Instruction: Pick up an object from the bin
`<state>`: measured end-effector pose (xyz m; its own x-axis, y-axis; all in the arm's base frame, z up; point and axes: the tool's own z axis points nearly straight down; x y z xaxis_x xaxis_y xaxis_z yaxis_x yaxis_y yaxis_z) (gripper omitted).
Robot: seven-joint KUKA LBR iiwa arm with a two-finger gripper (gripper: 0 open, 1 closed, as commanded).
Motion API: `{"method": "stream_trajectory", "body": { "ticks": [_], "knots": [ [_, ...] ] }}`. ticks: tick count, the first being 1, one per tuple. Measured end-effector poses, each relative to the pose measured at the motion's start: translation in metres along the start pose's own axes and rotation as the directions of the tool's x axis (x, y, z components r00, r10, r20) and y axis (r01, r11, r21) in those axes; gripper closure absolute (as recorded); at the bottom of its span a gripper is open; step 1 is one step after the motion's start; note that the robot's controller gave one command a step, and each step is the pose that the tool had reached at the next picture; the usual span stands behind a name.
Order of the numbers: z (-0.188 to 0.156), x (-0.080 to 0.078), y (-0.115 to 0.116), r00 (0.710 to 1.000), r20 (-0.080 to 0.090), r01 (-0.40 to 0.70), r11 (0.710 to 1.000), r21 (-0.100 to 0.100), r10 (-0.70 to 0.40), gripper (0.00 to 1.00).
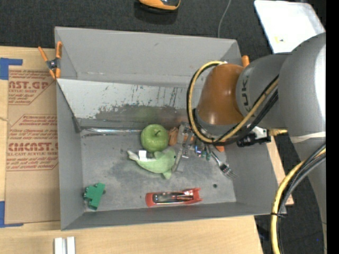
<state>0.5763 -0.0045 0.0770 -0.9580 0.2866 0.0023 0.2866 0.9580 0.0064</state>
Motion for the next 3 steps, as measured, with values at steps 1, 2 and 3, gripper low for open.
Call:
{"method": "stream_trajectory", "body": {
  "ticks": [1, 2, 3],
  "knots": [
    [0.003, -0.001, 0.008, 0.983, 0.010, 0.182, 0.983, 0.002, -0.182, 0.00],
    [0.006, 0.008, 0.012, 0.999, 0.004, 0.043, 0.999, 0.003, -0.043, 0.00],
    [0.007, 0.037, 0.024, 0.880, 0.005, 0.475, 0.880, 0.005, -0.475, 0.00]
  ]
}}
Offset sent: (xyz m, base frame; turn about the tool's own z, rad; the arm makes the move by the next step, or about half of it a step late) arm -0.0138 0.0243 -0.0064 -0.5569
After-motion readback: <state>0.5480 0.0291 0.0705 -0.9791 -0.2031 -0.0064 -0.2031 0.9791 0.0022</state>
